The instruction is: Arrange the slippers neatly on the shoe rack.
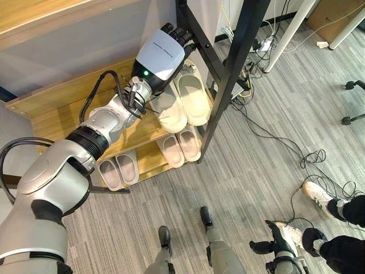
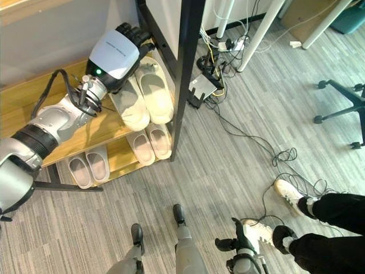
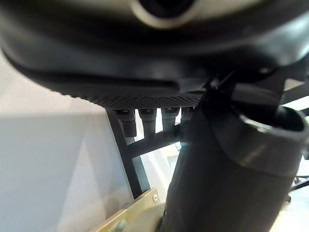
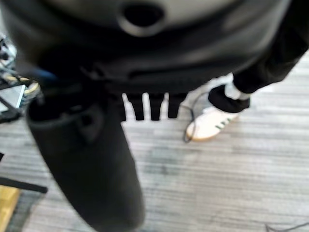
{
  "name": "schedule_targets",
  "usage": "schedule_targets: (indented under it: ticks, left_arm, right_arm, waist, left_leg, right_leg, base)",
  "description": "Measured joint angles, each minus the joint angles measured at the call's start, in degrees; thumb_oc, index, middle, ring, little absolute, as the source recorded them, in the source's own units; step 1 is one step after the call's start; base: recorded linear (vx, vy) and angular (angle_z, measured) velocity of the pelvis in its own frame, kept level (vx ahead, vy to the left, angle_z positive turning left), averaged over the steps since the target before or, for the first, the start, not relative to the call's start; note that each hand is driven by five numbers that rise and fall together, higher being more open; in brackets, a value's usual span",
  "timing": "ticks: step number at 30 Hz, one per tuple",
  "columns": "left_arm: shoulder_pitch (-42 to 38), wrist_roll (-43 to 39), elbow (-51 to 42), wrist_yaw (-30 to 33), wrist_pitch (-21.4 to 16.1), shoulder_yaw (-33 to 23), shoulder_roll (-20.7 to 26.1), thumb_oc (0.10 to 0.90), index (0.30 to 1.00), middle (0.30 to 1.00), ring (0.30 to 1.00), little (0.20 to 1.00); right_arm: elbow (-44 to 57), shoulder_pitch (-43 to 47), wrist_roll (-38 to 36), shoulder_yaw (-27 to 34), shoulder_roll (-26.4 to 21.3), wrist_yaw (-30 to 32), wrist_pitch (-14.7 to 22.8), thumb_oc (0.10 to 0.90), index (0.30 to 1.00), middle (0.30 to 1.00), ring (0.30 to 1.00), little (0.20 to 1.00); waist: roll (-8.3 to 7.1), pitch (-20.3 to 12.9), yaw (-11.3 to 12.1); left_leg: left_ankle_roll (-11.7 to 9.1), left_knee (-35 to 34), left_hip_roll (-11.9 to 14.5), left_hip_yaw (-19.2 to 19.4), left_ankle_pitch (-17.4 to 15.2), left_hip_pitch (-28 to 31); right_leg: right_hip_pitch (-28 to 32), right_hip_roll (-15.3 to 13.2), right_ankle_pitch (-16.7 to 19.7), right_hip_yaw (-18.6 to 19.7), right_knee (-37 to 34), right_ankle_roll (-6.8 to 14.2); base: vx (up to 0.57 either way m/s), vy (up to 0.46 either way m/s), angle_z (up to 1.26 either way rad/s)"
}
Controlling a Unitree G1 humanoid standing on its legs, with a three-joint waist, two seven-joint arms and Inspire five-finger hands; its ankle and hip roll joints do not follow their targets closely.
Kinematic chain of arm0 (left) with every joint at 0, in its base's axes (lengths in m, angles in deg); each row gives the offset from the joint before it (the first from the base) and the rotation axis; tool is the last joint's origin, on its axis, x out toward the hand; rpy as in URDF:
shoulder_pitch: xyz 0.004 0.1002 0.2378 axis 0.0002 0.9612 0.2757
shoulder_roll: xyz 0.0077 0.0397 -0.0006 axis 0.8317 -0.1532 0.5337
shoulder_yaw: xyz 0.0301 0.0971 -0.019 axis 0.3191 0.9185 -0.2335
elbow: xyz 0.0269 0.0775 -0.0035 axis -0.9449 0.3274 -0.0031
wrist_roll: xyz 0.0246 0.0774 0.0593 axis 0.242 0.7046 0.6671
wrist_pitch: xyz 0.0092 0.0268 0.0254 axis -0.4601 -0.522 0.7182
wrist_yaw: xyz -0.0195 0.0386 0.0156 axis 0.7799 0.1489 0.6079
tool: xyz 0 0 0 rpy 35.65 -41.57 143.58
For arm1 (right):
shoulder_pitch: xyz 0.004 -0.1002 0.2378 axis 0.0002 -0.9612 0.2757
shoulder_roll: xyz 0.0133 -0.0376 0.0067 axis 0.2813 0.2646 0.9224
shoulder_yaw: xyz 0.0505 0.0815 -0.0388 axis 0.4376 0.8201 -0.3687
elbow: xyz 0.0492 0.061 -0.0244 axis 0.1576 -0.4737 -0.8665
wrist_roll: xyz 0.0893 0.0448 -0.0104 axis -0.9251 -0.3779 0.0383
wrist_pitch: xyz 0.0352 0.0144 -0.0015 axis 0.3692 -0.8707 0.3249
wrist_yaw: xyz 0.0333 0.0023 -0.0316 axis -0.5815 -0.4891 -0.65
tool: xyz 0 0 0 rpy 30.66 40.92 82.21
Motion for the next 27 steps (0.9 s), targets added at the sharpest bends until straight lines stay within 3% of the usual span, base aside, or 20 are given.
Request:
schedule_targets:
  ticks: [16,23,27]
  left_arm:
    - [-0.01,0.01,0.33,-0.32,0.99,0.00,-1.58,0.800,0.900,0.900,0.900,0.900]
    - [-0.65,3.08,7.97,-1.44,3.01,2.25,-5.05,0.800,0.900,0.900,0.900,0.900]
    - [-0.66,5.49,7.89,-2.64,3.14,2.56,-5.76,0.800,0.900,0.900,0.900,0.900]
  right_arm:
    - [-2.05,0.58,-0.16,-0.02,0.92,-0.04,-0.71,0.800,0.900,0.900,0.900,0.900]
    - [-2.20,0.77,-0.20,-1.07,0.90,-0.04,-0.60,0.800,0.900,0.900,0.900,0.900]
    - [-2.09,0.89,-0.35,-1.15,0.89,-0.05,-0.46,0.800,0.900,0.900,0.900,0.900]
  waist:
    - [0.03,-0.02,0.51]
    - [0.30,-1.31,0.36]
    - [0.31,-1.32,0.35]
  left_leg:
    - [-0.03,0.00,-0.03,-0.07,0.05,0.85]
    - [0.00,0.00,-0.03,0.05,0.10,-0.54]
    - [0.00,0.00,0.00,0.05,0.09,-0.54]
  right_leg:
    - [0.80,-0.03,0.00,-0.13,-0.01,0.00]
    - [-0.63,0.02,0.15,0.05,-0.01,-0.02]
    - [-0.62,0.04,0.15,0.06,-0.01,-0.02]
  base:
    - [0.00,0.000,0.00]
    - [0.00,0.000,0.00]
    - [0.01,-0.002,0.00]
